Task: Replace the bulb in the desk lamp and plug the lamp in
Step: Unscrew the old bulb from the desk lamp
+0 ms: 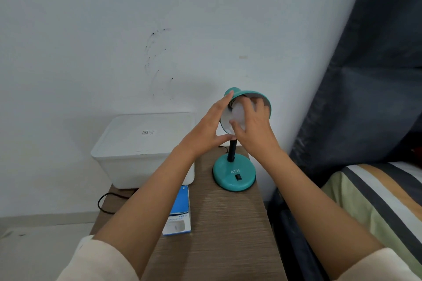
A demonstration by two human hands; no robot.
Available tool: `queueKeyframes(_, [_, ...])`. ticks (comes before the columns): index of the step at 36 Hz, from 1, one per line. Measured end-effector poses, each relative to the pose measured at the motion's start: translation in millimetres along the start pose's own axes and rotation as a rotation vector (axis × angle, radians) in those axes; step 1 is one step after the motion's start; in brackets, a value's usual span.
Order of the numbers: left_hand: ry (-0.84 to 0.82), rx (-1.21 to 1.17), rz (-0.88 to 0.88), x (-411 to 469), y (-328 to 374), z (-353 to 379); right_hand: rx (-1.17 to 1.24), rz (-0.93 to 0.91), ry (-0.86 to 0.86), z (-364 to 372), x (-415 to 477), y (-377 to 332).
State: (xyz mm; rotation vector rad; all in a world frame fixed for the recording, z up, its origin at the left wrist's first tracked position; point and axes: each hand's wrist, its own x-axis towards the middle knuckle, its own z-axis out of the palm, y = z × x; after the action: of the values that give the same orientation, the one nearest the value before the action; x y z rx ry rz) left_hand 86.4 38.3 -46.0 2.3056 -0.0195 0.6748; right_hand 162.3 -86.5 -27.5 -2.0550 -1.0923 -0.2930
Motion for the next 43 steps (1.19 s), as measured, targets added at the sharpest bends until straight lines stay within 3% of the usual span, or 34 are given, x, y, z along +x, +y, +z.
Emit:
queueKeyframes(5, [0.004,0.007,-0.007,-0.6,-1.7,-2.3,-0.061,-0.081,0.017,-3.5,0.7,3.1])
queueKeyframes(17, [-0.004,-0.025,-0.082,0.9,-9.0,-12.8,-0.153,-0.021,0.004,15.9,6.1,-1.6])
queueKeyframes(23, [-0.001,-0.027,-0.071,0.1,-8.7,-11.0,-0.348,-0.214,-0.004,13.8,2.0,5.2])
queueKeyframes(29, [0.044,-0.037,-0.063,-4.1,-6.9,-6.0,-0.139,-0.021,0.092,23.7,-3.0,2.8])
queueKeyframes(32, [0.055,-0.042,-0.07,-4.1,-5.4,-6.0,-0.041,0.075,0.054,23.0,0.0,-4.5])
queueKeyframes(43, [0.031,-0.019,-0.067,-4.2,-3.2,-6.3,-0.122,-0.004,0.004,11.4,-1.4,-3.9])
